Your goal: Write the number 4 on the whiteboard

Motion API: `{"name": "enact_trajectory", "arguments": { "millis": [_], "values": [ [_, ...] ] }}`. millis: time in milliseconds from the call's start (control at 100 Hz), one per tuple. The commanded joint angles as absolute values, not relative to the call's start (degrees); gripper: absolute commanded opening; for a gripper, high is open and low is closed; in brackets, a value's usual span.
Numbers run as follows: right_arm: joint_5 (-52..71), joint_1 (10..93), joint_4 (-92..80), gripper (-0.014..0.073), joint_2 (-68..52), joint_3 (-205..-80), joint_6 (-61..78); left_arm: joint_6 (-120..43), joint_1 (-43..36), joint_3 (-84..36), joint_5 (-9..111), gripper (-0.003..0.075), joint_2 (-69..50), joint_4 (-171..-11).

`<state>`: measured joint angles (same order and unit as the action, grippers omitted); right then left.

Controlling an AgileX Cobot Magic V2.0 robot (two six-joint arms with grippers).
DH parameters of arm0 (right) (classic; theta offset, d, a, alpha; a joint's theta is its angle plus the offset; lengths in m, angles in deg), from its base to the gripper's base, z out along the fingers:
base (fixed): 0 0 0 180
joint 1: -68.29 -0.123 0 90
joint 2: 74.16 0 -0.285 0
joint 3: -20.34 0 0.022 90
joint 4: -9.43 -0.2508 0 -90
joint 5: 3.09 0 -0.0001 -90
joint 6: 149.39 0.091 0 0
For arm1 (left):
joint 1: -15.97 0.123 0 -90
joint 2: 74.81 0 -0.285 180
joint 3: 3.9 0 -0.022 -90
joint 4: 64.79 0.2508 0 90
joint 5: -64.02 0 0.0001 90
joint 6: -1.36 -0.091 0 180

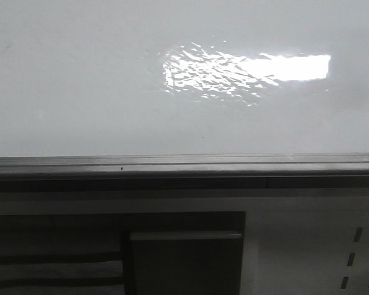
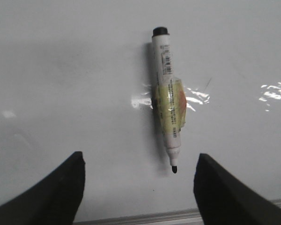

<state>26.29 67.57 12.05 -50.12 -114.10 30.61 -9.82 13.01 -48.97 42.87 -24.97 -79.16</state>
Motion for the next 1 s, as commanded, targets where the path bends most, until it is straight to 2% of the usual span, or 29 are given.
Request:
{"name": "enact_trajectory", "arguments": {
  "millis": [0, 240, 650, 790, 990],
  "values": [
    [21.93, 67.81, 12.15, 0.0458, -48.84, -115.99, 29.89, -10.23, 11.68, -46.99, 50.27, 0.0463, -20.75, -81.33],
    [22.03, 67.81, 12.15, 0.0458, -48.84, -115.99, 29.89, -10.23, 4.30, -46.99, 60.36, 0.0462, -10.72, -81.38],
    [22.03, 67.81, 12.15, 0.0458, -48.84, -115.99, 29.89, -10.23, 4.10, -46.99, 68.96, 0.0452, -2.16, -80.55],
    [21.92, 67.81, 12.15, 0.0458, -48.84, -115.99, 29.89, -10.23, 4.10, -46.99, 69.36, 0.0348, -1.35, -80.43],
    [21.92, 67.81, 12.15, 0.0458, -48.84, -115.99, 29.89, -10.23, 4.10, -46.99, 69.36, 0.0113, -1.46, -80.43]
  ]
}}
